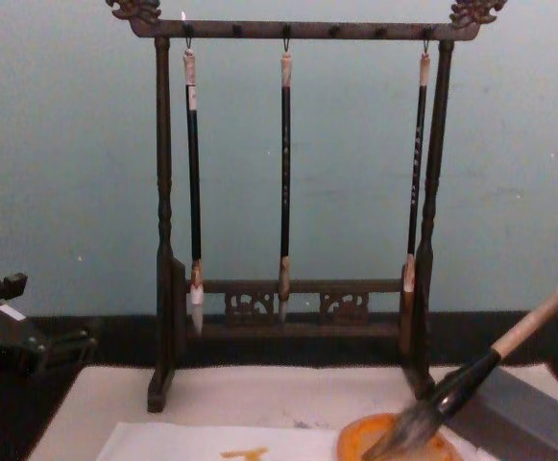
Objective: Pick up the brush from the inkstone, write on the paper, then place the brush back to its original position.
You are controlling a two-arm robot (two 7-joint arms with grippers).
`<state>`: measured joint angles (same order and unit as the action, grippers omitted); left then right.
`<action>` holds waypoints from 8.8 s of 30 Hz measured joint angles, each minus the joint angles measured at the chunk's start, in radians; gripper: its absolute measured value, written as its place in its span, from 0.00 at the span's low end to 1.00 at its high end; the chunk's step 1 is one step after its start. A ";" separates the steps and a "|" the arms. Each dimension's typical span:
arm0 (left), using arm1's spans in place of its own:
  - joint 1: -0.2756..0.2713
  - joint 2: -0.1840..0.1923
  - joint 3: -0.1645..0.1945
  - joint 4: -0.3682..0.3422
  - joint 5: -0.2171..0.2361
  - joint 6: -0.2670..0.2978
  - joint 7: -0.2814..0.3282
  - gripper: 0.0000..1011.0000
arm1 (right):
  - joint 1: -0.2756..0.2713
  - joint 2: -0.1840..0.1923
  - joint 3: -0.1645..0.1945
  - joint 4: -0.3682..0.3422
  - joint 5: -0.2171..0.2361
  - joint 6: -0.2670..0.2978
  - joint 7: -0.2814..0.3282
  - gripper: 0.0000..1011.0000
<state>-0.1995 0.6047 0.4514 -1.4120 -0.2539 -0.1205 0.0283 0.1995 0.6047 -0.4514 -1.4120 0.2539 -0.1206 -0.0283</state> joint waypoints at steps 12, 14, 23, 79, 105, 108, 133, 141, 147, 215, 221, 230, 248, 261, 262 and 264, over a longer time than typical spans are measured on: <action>0.000 0.000 0.000 0.000 0.000 0.000 0.000 1.00 | 0.000 0.000 0.000 0.000 0.000 0.000 0.000 0.99; 0.000 0.000 0.000 0.000 0.000 0.000 0.000 1.00 | 0.000 0.000 0.000 0.000 0.000 0.000 0.000 0.99; 0.000 0.000 0.000 0.000 0.000 0.000 0.000 1.00 | 0.000 0.000 0.000 0.000 0.000 0.000 0.000 0.99; 0.000 0.000 0.000 0.000 0.000 0.000 0.000 1.00 | 0.000 0.000 0.000 0.000 0.000 0.000 0.000 0.99; 0.000 0.000 0.000 0.000 0.000 0.000 0.000 1.00 | -0.056 -0.048 0.093 -0.052 0.147 0.061 0.101 0.99; 0.000 0.000 0.000 0.000 0.000 0.000 0.000 1.00 | -0.070 -0.067 0.121 -0.065 0.211 0.093 0.127 0.99; 0.000 0.000 0.000 0.000 0.000 0.000 0.000 1.00 | -0.048 -0.220 0.284 -0.033 0.659 0.412 0.212 0.99; 0.000 0.000 0.000 0.000 0.000 0.000 0.000 1.00 | -0.016 -0.246 0.288 0.004 0.729 0.435 0.203 0.99; 0.000 0.000 0.000 0.000 0.000 0.000 0.000 1.00 | 0.018 -0.259 0.276 0.050 0.758 0.435 0.203 0.99; 0.000 0.000 0.000 0.000 0.000 0.000 0.000 1.00 | 0.106 -0.265 0.182 0.178 0.885 0.385 0.223 0.81; 0.000 0.000 0.000 0.000 0.000 0.000 0.000 1.00 | 0.106 -0.265 0.182 0.178 0.885 0.386 0.223 0.64; 0.000 0.000 0.000 0.000 0.000 0.000 0.000 1.00 | 0.106 -0.265 0.183 0.178 0.884 0.387 0.224 0.33; 0.000 0.000 0.000 0.000 0.000 0.000 0.000 1.00 | 0.106 -0.265 0.183 0.178 0.884 0.387 0.224 0.18; 0.000 0.000 0.000 0.000 0.000 0.000 0.000 1.00 | 0.113 -0.247 0.161 0.151 0.898 0.364 0.245 0.17; 0.000 0.000 0.000 0.000 0.000 0.000 0.000 1.00 | 0.114 -0.245 0.160 0.148 0.901 0.364 0.249 0.17; 0.000 0.000 0.000 0.000 0.000 0.000 0.000 1.00 | 0.116 -0.239 0.155 0.136 0.906 0.360 0.258 0.17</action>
<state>-0.1995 0.6047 0.4514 -1.4120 -0.2539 -0.1205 0.0283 0.3156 0.3658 -0.2967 -1.2761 1.1595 0.2396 0.2295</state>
